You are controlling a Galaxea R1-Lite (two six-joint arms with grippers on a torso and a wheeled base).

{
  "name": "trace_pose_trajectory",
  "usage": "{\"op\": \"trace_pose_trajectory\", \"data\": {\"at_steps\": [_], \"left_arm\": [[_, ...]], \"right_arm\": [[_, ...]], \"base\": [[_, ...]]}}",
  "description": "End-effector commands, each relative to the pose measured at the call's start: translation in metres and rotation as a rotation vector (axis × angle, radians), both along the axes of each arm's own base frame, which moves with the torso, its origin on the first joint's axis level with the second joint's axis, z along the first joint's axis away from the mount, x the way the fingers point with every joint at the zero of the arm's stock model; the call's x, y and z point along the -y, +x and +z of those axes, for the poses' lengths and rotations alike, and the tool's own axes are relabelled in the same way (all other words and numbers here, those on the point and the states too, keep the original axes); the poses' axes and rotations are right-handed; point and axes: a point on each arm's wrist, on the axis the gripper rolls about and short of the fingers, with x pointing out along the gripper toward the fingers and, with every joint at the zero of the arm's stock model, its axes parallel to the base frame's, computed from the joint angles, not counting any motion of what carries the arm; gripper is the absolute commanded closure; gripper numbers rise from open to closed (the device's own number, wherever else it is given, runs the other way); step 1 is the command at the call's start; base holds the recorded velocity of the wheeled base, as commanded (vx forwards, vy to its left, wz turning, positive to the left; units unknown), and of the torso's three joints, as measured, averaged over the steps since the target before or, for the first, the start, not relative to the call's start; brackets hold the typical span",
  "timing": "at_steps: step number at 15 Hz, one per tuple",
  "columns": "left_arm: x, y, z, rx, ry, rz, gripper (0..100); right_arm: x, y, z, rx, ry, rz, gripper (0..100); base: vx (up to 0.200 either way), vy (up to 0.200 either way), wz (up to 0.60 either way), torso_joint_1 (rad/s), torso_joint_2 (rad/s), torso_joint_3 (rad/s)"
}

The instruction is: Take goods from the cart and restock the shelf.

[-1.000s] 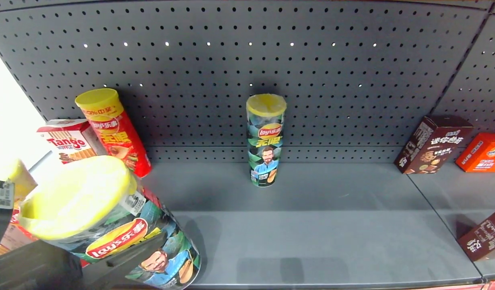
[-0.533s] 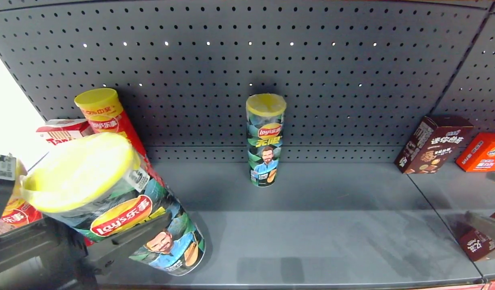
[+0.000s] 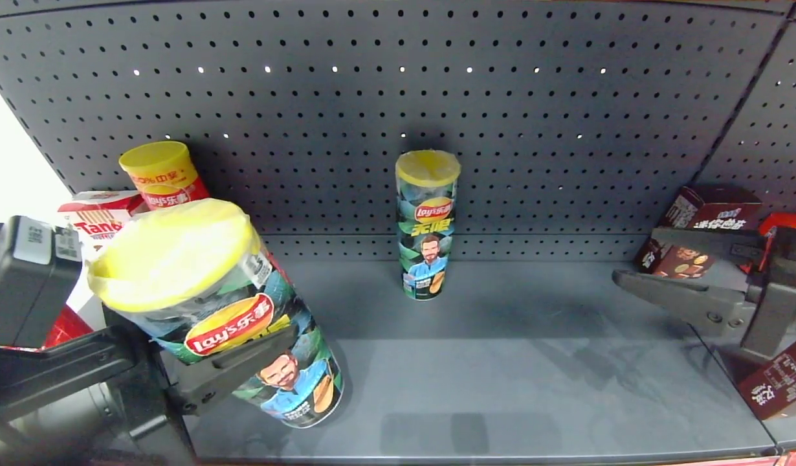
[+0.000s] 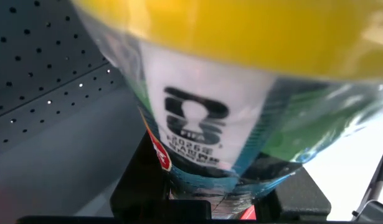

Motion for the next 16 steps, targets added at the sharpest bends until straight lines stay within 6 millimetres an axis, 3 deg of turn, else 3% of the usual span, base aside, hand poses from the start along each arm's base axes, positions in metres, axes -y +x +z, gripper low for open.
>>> {"op": "trace_pose_trajectory", "data": {"at_steps": [1, 2, 5, 6, 8, 11, 16], "left_arm": [[0.004, 0.006, 0.000, -0.012, 0.007, 0.002, 100], [0.004, 0.007, 0.000, -0.014, 0.007, 0.002, 100], [0.006, 0.010, -0.001, -0.021, 0.013, 0.005, 100], [0.006, 0.011, -0.002, -0.025, 0.015, 0.007, 100], [0.007, 0.015, -0.003, -0.032, 0.019, 0.014, 100], [0.004, 0.018, -0.001, -0.027, 0.015, 0.041, 100], [0.000, 0.021, -0.002, -0.031, 0.015, 0.067, 100]], "right_arm": [[-0.015, 0.032, -0.004, -0.055, -0.015, 0.033, 0], [-0.017, 0.037, -0.004, -0.058, -0.016, 0.039, 0], [-0.040, 0.084, -0.017, -0.001, -0.015, 0.082, 0], [-0.042, 0.091, -0.018, 0.022, 0.000, 0.113, 0], [-0.051, 0.119, -0.029, 0.080, 0.037, 0.303, 0], [-0.061, 0.137, -0.036, 0.109, 0.051, 0.475, 0], [-0.074, 0.161, -0.047, 0.121, 0.056, 0.538, 0]], "base": [[0.000, 0.000, 0.00, 0.000, 0.00, 0.000], [0.000, 0.000, 0.00, 0.000, 0.00, 0.000], [0.000, 0.000, 0.00, 0.000, 0.00, 0.000], [0.000, 0.000, 0.00, 0.000, 0.00, 0.000], [0.000, 0.000, 0.00, 0.000, 0.00, 0.000], [0.000, 0.000, 0.00, 0.000, 0.00, 0.000], [0.000, 0.000, 0.00, 0.000, 0.00, 0.000]]}}
